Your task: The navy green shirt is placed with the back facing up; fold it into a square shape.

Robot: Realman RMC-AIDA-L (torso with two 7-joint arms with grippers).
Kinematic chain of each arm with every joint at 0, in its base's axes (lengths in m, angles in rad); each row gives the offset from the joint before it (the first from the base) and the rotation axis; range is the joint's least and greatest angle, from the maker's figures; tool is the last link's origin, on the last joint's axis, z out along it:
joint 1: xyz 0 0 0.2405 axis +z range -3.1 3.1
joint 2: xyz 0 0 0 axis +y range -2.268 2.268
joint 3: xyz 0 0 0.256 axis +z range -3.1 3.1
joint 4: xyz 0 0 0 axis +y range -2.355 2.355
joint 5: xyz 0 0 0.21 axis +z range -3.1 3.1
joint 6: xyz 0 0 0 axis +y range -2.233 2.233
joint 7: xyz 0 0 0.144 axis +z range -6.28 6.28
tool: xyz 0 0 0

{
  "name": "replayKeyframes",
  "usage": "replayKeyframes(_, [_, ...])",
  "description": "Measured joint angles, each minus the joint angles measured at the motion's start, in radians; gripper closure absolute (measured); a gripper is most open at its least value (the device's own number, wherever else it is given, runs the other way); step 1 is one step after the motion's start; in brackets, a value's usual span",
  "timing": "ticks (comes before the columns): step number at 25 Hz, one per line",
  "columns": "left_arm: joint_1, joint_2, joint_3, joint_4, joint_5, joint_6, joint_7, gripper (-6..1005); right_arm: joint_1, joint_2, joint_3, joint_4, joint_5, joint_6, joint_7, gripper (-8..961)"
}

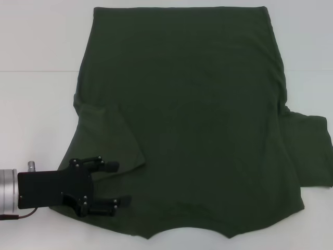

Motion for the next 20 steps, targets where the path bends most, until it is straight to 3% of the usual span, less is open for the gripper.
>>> replayKeyframes(20, [0.000, -0.003, 0.004, 0.002, 0.004, 0.000, 0.004, 118, -0.002, 0.019, 0.018, -0.009, 0.008, -0.001, -0.130, 30])
